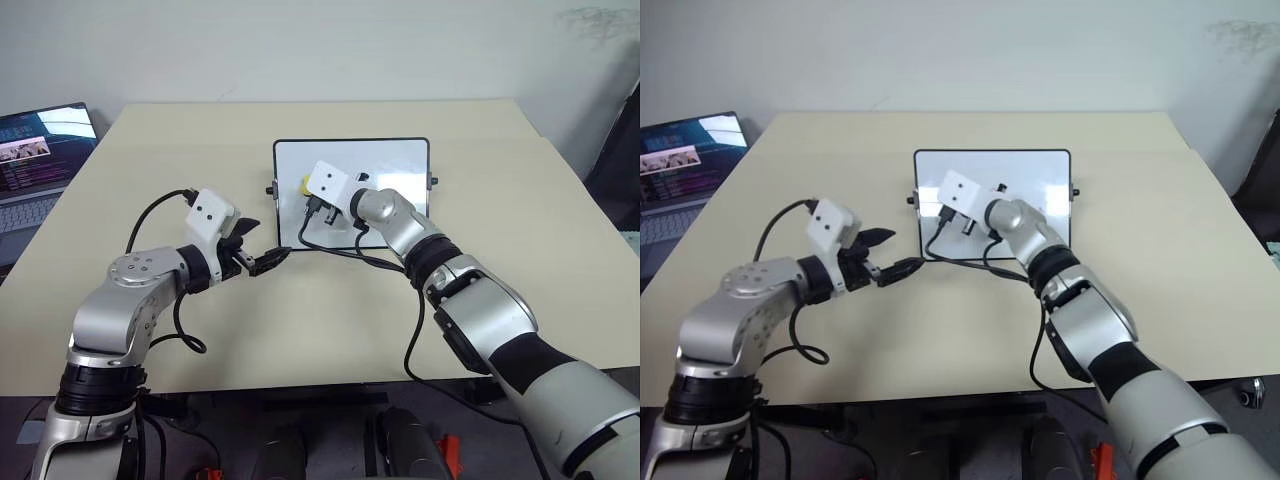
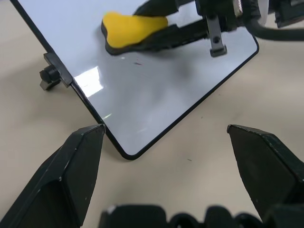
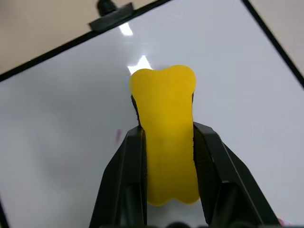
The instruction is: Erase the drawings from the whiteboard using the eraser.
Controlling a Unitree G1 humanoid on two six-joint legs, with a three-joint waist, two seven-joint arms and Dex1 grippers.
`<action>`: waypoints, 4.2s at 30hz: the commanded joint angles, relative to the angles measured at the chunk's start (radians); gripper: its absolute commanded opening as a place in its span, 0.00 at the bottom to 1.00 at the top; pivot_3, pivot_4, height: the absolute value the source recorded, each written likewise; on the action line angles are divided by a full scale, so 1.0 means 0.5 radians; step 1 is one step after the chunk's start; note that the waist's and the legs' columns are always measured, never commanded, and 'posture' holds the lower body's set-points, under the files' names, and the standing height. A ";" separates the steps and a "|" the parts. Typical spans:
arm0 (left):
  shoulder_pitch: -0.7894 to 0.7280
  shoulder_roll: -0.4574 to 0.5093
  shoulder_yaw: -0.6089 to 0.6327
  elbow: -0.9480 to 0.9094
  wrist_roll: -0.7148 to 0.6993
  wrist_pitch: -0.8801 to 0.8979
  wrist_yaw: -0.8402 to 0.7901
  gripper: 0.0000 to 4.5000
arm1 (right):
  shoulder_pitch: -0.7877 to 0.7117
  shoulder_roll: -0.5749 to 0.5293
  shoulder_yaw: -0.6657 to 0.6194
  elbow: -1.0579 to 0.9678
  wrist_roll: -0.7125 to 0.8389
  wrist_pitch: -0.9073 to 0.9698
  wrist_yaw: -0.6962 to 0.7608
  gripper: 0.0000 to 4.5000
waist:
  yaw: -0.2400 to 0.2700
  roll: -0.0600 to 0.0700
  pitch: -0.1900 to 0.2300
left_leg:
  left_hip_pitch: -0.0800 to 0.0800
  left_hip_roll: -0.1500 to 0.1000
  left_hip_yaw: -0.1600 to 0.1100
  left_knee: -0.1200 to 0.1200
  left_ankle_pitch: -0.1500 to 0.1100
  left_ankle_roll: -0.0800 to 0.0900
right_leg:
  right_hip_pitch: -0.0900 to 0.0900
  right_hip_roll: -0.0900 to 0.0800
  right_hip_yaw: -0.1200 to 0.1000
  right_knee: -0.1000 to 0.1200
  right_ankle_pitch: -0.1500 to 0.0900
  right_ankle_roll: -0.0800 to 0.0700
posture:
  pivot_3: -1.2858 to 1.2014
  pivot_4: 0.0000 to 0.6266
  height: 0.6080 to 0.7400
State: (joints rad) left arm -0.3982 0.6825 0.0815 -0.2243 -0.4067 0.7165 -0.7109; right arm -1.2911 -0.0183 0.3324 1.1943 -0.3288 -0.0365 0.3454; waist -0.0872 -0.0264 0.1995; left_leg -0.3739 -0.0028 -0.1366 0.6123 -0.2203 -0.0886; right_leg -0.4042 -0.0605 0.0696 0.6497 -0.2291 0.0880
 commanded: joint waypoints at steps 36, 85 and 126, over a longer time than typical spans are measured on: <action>-0.072 0.072 0.024 -0.007 0.008 -0.050 -0.065 1.00 | 0.291 -0.310 0.039 -0.593 0.020 0.265 0.671 0.22 | 0.010 -0.005 -0.013 | 0.022 0.000 -0.004 -0.002 0.001 0.002 | 0.029 0.001 0.000 -0.009 -0.009 -0.014 | 0.52 0.24 1.00; -0.396 0.417 -0.100 0.184 0.197 -0.243 -0.437 1.00 | 0.668 -1.795 -0.351 -1.614 0.239 0.211 1.332 0.22 | 0.003 0.000 -0.001 | -0.048 0.000 0.002 -0.002 -0.010 -0.006 | -0.038 -0.001 0.000 -0.009 -0.008 -0.005 | 0.52 0.24 1.00; -0.682 0.188 -0.137 0.354 0.332 -0.418 -0.301 1.00 | 0.632 -1.569 -0.575 -1.789 0.589 0.557 1.183 0.22 | -0.001 0.000 -0.002 | -0.048 0.000 0.002 0.004 -0.010 -0.006 | -0.036 -0.001 0.000 -0.004 -0.007 -0.005 | 0.52 0.24 1.00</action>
State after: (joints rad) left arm -0.7254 0.7661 0.0034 -0.0289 -0.2463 0.5204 -0.8616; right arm -0.9510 -0.7985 0.0817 0.3374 -0.0547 0.2392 0.9541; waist -0.0876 -0.0262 0.1987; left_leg -0.3979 -0.0029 -0.1357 0.6142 -0.2254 -0.0917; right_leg -0.4222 -0.0610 0.0695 0.6475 -0.2328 0.0855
